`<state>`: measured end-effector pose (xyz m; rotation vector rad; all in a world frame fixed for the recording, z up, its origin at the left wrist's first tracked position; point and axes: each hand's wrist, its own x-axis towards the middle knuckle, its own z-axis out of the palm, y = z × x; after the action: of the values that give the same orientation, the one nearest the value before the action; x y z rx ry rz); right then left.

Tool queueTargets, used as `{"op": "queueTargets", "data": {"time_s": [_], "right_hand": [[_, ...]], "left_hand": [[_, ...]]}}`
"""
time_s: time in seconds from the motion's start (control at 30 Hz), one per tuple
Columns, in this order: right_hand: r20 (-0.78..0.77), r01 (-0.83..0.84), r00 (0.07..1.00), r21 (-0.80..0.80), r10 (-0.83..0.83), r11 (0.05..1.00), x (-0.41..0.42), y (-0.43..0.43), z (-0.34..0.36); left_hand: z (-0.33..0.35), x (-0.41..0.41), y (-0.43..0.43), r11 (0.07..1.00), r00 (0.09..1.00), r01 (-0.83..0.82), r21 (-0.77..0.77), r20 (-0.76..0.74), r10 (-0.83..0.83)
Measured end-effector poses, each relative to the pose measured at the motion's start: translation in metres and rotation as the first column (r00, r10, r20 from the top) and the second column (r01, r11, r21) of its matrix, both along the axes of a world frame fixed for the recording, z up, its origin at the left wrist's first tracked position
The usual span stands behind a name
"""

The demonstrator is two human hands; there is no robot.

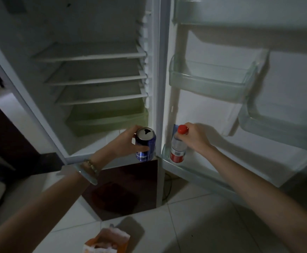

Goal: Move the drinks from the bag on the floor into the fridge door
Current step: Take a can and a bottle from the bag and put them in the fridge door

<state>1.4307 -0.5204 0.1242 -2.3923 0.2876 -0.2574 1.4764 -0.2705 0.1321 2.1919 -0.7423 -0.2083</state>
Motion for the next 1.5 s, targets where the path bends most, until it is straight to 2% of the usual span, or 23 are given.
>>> {"op": "queueTargets", "data": {"time_s": [0.13,0.37,0.53,0.63,0.73,0.8,0.9,0.97,1.03,1.1,1.2,1.33,1.43,1.5], "right_hand": [[-0.046,-0.004,0.999,0.004,0.004,1.0,0.01,0.0,-0.014],[-0.026,0.026,0.999,-0.035,-0.027,0.999,0.023,-0.001,-0.017],[-0.082,-0.004,0.997,-0.124,-0.006,0.992,0.027,-0.003,-0.009],[-0.023,-0.024,1.0,-0.216,0.019,0.976,0.015,0.0,0.002],[0.019,-0.102,0.994,-0.24,0.11,0.965,-0.01,0.007,0.023],[0.025,-0.181,0.982,-0.169,0.188,0.969,-0.026,0.006,0.037],[0.034,-0.224,0.975,0.138,0.221,0.965,-0.051,0.003,0.06],[0.048,-0.234,0.972,0.333,0.231,0.914,-0.067,-0.001,0.078],[0.098,-0.243,0.97,0.445,0.223,0.862,-0.086,-0.01,0.095],[0.151,-0.252,0.967,0.443,0.205,0.86,-0.105,-0.021,0.112],[0.211,-0.209,0.967,0.334,0.143,0.919,-0.135,-0.042,0.131],[0.371,-0.068,0.927,0.309,-0.055,0.949,-0.169,-0.069,0.148],[0.43,0.022,0.893,0.249,-0.131,0.968,-0.189,-0.095,0.158],[0.416,0.066,0.891,0.279,-0.183,0.958,-0.198,-0.112,0.164]], "left_hand": [[-0.006,0.003,-0.004,1.0,0.999,0.004,0.002,-0.032,-0.004],[-0.009,0.007,-0.003,1.0,0.998,0.031,0.006,-0.046,-0.03],[-0.003,0.01,-0.003,0.999,0.998,0.019,-0.025,-0.06,-0.021],[0.005,0.01,-0.006,0.998,0.997,0.042,-0.044,-0.061,-0.044],[0.016,0.007,-0.011,0.992,0.992,0.091,-0.09,-0.078,-0.098],[0.027,0.001,-0.017,0.981,0.985,0.145,-0.131,-0.075,-0.156],[0.049,-0.01,-0.032,0.933,0.969,0.216,-0.287,-0.055,-0.241],[0.067,-0.019,-0.044,0.882,0.959,0.259,-0.393,-0.005,-0.284],[0.087,-0.028,-0.06,0.837,0.942,0.318,-0.445,0.048,-0.332],[0.105,-0.035,-0.074,0.803,0.919,0.384,-0.456,0.103,-0.381],[0.129,-0.05,-0.106,0.736,0.867,0.492,-0.464,0.179,-0.466],[0.151,-0.075,-0.158,0.644,0.811,0.58,-0.499,0.275,-0.517],[0.158,-0.09,-0.195,0.593,0.797,0.588,-0.55,0.269,-0.541],[0.16,-0.098,-0.215,0.576,0.789,0.594,-0.561,0.264,-0.555]]}}
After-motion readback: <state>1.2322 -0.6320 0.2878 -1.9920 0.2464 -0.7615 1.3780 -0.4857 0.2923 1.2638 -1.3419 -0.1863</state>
